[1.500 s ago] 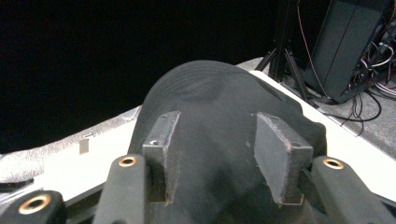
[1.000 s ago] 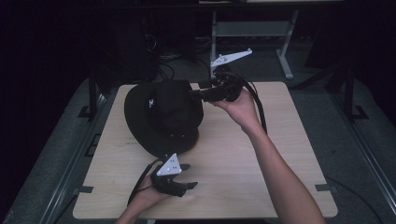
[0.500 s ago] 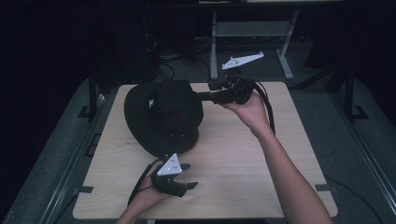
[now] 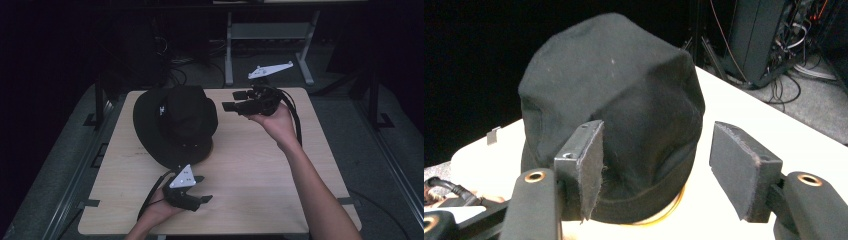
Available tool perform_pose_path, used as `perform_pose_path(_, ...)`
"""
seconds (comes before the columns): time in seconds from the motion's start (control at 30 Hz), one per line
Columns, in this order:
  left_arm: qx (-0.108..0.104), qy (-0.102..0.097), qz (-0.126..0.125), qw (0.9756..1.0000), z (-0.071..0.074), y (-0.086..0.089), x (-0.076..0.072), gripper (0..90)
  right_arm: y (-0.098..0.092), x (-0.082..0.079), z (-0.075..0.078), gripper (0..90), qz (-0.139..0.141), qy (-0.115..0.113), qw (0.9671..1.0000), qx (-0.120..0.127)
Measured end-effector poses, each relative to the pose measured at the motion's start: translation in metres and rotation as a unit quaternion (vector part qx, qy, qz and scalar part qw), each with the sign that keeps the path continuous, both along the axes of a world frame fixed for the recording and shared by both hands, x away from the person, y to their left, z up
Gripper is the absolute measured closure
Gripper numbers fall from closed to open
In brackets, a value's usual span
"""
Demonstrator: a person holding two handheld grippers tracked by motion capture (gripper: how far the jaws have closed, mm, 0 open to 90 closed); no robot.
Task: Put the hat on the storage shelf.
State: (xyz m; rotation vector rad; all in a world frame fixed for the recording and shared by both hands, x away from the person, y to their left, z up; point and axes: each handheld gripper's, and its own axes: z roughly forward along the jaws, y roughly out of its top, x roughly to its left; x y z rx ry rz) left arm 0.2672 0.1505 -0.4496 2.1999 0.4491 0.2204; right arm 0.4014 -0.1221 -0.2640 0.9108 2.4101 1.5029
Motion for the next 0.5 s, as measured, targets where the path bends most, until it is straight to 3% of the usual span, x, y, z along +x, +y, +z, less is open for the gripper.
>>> perform_pose_path(0.5,-0.006,-0.001,0.004,1.0,-0.001,-0.001,0.0,31.0,-0.019,-0.001,-0.017,34.2,-0.012,0.011,0.9999,-0.002)
